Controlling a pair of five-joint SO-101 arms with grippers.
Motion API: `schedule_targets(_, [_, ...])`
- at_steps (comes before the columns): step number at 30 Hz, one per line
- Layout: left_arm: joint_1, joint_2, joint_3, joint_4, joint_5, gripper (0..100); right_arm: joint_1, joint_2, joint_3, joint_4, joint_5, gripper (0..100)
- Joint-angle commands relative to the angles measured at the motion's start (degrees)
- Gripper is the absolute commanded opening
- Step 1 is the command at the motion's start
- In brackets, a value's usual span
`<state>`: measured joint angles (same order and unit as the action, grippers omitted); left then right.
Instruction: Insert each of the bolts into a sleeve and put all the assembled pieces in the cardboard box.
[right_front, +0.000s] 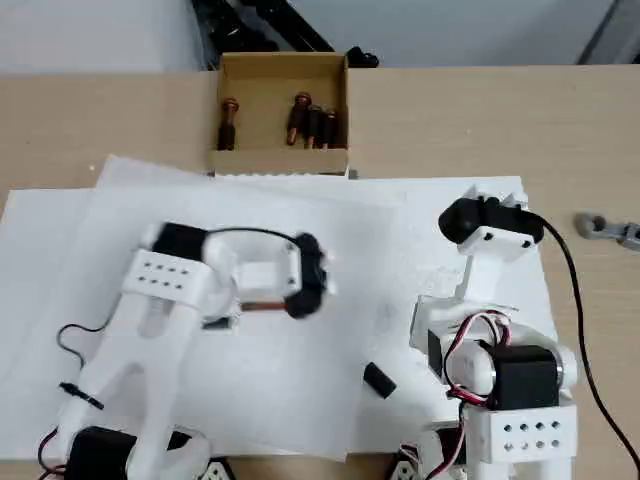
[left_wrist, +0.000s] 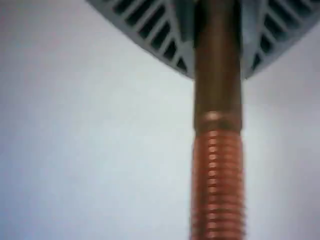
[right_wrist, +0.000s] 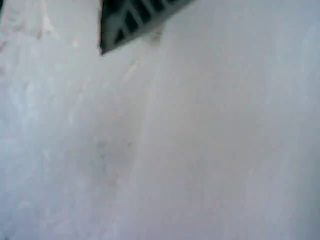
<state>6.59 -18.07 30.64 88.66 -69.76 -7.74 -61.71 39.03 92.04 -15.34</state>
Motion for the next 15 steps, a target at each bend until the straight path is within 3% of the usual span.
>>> schedule_targets(1, [-6.3, 2.1, -7.1, 0.0, -4.7, 0, -0.4, -0.7, -0.2, 0.3, -0.7, 12.5])
schedule_targets(6, [-9.9, 11.9, -16.9, 0.4, -9.2, 0, -0.3, -0.7, -0.2, 0.3, -0.7, 12.5])
schedule_targets(15, [-7.1, 30.2, -27.8, -0.8, -13.7, 0, -0.2, -0.7, -0.2, -0.2, -0.6, 12.5])
